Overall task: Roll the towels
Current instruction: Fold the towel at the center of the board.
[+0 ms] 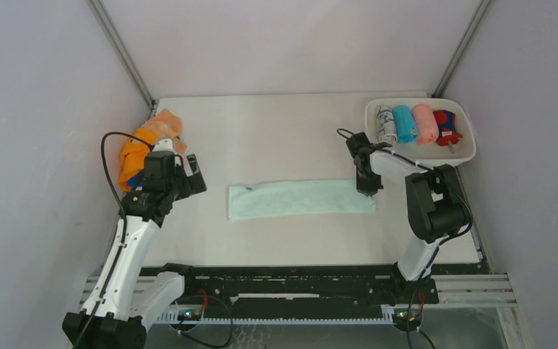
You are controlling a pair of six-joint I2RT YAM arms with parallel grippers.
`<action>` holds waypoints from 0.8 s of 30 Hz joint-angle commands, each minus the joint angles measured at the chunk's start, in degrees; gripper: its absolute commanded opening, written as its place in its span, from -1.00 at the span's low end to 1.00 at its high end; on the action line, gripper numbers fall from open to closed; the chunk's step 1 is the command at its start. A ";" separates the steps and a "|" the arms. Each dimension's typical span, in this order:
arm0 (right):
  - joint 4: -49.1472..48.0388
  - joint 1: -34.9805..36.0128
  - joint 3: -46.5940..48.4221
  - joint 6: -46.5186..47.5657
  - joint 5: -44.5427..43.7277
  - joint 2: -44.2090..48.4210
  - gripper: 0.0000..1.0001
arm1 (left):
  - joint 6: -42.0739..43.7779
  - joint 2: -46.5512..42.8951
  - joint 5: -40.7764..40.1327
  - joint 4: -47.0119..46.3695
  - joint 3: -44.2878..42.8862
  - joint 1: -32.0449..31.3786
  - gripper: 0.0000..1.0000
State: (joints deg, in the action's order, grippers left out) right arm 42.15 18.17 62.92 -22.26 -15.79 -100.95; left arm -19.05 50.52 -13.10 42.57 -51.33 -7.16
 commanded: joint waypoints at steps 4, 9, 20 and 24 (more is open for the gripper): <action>6.58 -1.98 7.31 4.92 -15.34 7.32 -1.00 | -5.91 -0.83 11.82 -3.44 3.77 0.06 1.00; 5.76 3.08 10.26 8.09 -9.01 11.46 -1.00 | -11.74 1.20 19.38 -9.24 8.56 0.05 1.00; -3.07 11.03 12.77 6.32 11.18 12.51 -1.00 | -24.75 9.87 26.58 -30.05 17.29 -1.29 0.70; -6.75 13.62 12.76 5.66 15.60 10.90 -1.00 | -27.81 15.79 28.09 -37.78 18.34 -3.94 0.50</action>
State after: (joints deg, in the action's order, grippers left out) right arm 41.71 29.39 73.89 -15.77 -7.35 -89.41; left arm -41.63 62.17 11.79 17.19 -33.98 -8.64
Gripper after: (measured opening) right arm 0.011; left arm 0.791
